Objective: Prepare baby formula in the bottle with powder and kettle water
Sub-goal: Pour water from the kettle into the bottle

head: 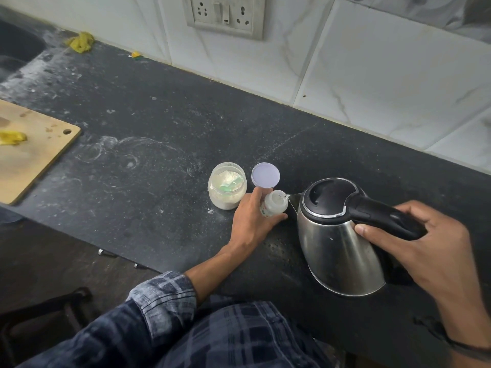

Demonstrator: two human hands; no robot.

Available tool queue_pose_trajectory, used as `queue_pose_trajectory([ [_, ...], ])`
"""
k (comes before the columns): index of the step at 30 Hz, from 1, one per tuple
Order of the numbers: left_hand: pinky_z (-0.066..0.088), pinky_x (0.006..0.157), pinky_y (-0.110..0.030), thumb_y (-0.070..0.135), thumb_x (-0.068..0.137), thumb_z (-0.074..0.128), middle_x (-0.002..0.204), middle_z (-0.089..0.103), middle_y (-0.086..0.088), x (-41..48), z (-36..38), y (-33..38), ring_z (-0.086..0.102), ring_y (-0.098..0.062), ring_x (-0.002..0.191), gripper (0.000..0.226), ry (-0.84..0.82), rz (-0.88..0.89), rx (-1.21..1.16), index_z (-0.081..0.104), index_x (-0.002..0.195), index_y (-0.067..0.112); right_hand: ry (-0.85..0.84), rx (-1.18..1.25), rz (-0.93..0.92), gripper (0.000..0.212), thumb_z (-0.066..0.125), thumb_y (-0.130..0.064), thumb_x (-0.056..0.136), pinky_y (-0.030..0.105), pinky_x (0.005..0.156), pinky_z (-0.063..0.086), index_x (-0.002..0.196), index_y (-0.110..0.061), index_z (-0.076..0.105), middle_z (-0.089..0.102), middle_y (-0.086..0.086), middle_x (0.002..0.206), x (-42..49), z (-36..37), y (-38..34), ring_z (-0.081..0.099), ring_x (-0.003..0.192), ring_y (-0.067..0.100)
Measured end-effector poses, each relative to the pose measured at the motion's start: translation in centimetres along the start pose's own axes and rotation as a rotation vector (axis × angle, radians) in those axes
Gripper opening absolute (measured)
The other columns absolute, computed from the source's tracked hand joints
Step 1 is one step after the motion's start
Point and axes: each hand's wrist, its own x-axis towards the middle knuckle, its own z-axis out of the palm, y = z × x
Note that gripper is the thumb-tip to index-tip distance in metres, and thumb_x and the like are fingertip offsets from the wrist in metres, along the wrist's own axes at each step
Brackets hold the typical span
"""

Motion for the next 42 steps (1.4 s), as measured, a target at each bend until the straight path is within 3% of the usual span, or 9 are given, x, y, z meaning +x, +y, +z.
queue_pose_trajectory([
  [42,0.053,0.093,-0.041,0.038,0.068,0.092,0.113,0.064,0.006,-0.03,-0.05,0.11,0.059,-0.013,0.106,0.061,-0.003,0.008,0.008,0.056,0.117,0.03,-0.004,-0.022,0.005,0.031,0.095,-0.028,0.063,0.01,0.055,0.045,0.081,-0.033,0.07,0.07,-0.012,0.072,0.09,-0.04,-0.09,0.065,0.068,0.006],
])
